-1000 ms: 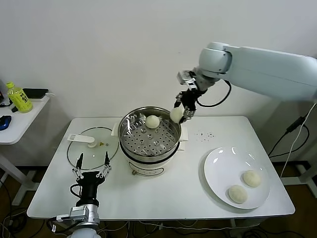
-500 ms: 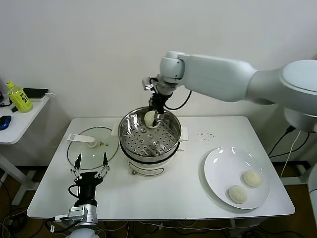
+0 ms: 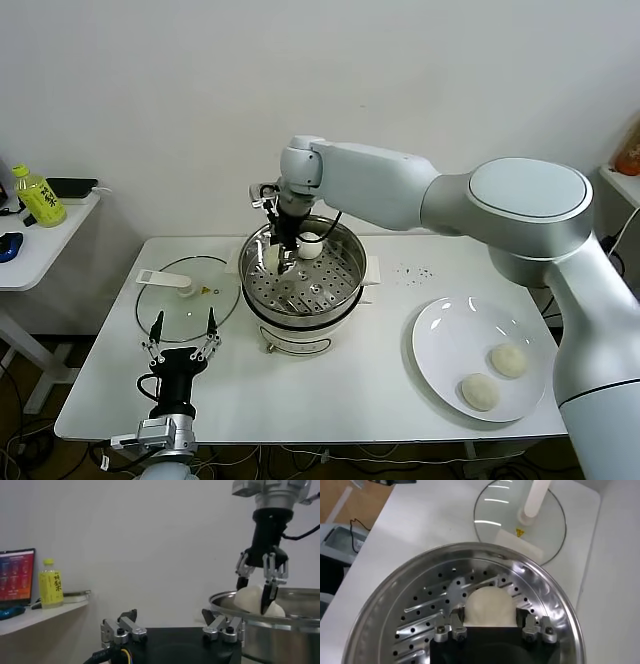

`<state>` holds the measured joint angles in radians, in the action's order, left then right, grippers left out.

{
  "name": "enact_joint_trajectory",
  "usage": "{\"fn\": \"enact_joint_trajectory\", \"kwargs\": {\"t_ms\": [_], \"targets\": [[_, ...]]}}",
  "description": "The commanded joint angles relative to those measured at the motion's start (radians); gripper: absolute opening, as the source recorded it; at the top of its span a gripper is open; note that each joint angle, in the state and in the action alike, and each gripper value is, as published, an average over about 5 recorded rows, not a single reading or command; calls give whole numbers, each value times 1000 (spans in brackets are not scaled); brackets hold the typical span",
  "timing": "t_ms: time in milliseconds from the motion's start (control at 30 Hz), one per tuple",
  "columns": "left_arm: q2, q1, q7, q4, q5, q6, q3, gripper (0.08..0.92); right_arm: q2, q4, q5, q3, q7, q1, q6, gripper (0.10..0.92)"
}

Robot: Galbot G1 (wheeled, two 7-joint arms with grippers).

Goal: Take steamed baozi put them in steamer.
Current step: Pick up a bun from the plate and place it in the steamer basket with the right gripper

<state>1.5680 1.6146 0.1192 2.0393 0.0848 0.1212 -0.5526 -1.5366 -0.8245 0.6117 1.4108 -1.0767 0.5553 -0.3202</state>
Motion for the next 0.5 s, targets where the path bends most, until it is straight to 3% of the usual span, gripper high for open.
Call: {"fn": "enact_joint_trajectory", "kwargs": {"t_ms": [33,500], "targets": [[2,1,-1,-3,1,2,1,823,-55,70,-28,-10,-2,-55,5,653],[3,-2,-1,-8,2,3,5,823,-62,101,-63,-30,-3,-80,15,651]]}}
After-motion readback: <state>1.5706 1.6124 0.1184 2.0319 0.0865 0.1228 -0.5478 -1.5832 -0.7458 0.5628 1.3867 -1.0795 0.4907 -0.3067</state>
